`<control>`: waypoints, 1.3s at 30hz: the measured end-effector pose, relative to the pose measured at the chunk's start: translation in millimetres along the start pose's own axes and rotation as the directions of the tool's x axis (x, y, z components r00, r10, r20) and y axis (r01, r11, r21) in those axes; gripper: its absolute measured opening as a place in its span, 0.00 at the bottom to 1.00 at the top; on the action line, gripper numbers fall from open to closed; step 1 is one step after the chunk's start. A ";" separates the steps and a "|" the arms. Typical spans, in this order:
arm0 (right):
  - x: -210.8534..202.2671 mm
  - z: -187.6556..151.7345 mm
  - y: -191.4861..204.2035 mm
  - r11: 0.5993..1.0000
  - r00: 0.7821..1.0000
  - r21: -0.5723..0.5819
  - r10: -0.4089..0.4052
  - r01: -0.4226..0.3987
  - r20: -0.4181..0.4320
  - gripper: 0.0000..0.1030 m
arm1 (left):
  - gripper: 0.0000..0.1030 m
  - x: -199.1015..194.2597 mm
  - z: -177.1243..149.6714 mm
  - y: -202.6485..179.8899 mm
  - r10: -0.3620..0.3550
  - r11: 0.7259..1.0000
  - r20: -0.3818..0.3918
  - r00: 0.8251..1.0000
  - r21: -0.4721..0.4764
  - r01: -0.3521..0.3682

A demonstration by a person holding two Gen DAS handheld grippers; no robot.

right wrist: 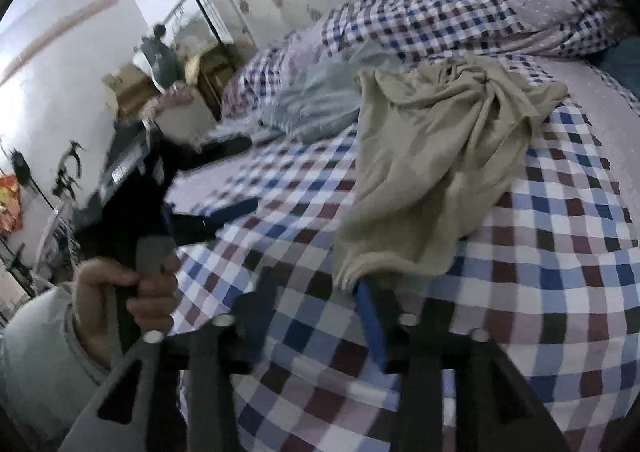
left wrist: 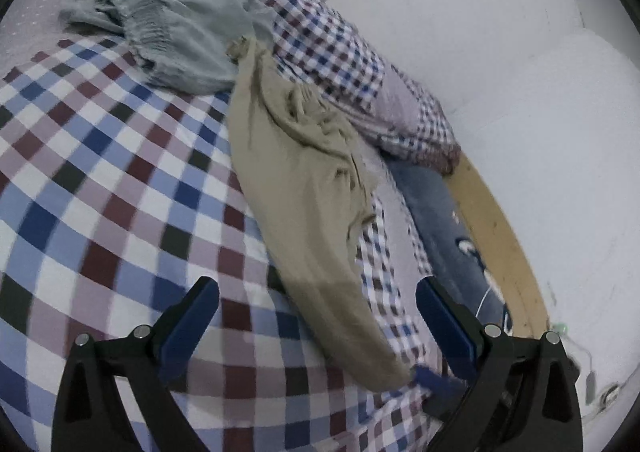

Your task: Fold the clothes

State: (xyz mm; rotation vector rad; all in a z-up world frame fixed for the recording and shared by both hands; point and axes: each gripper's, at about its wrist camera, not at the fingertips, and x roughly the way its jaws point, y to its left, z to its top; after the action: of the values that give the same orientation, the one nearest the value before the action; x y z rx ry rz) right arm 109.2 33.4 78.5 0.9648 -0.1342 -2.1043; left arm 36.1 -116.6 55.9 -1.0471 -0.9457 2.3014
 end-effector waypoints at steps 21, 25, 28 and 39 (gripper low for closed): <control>-60.4 11.9 -147.5 0.907 0.969 0.414 -0.167 0.079 0.181 0.50 | 0.84 70.1 -98.5 -121.9 0.193 0.715 -0.064 0.979 0.693 -0.095; -63.3 10.5 -148.7 0.910 0.970 0.407 -0.165 0.080 0.179 0.50 | 0.73 83.3 -103.4 -120.8 0.230 0.703 -0.057 0.971 0.701 -0.125; -64.8 6.9 -150.1 0.908 0.971 0.412 -0.163 0.079 0.173 0.50 | 0.65 88.2 -106.9 -124.1 0.244 0.677 -0.033 0.969 0.721 -0.146; -72.3 -4.0 -156.5 0.895 0.970 0.438 -0.171 0.079 0.174 0.50 | 0.61 106.6 -111.0 -116.8 0.315 0.618 -0.003 0.949 0.760 -0.203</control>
State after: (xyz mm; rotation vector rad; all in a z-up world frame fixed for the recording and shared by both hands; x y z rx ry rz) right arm 42.3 191.0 56.9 1.0189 -0.6856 -2.3462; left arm 69.2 72.8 37.4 -0.9633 0.2884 2.4238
